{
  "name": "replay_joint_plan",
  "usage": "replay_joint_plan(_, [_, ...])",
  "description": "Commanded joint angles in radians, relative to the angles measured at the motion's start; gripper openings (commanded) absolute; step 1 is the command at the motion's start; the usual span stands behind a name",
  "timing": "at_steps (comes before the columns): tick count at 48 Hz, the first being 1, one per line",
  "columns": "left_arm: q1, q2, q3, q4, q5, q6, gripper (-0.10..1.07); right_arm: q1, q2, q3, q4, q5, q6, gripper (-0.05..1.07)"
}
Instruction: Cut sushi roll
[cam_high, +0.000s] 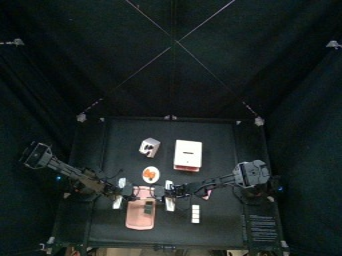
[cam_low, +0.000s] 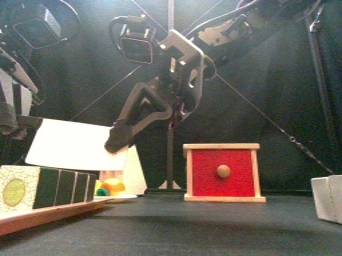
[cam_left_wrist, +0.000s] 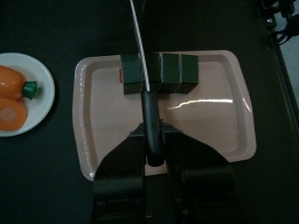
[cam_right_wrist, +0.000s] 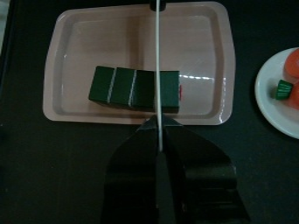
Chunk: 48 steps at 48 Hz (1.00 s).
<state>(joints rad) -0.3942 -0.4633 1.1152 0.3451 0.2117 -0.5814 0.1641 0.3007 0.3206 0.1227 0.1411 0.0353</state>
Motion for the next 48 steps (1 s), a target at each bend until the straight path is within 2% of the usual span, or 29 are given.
replay_joint_plan(1, [-0.017, -0.005, -0.002, -0.005, 0.005, 0.0, 0.42, 0.014, -0.015, 0.003, 0.0, 0.025, 0.0, 0.37])
replay_joint_plan(48, [0.008, -0.003, 0.031, -0.017, -0.008, 0.0, 0.42, 0.009, 0.028, -0.029, 0.0, 0.025, 0.0, 0.37])
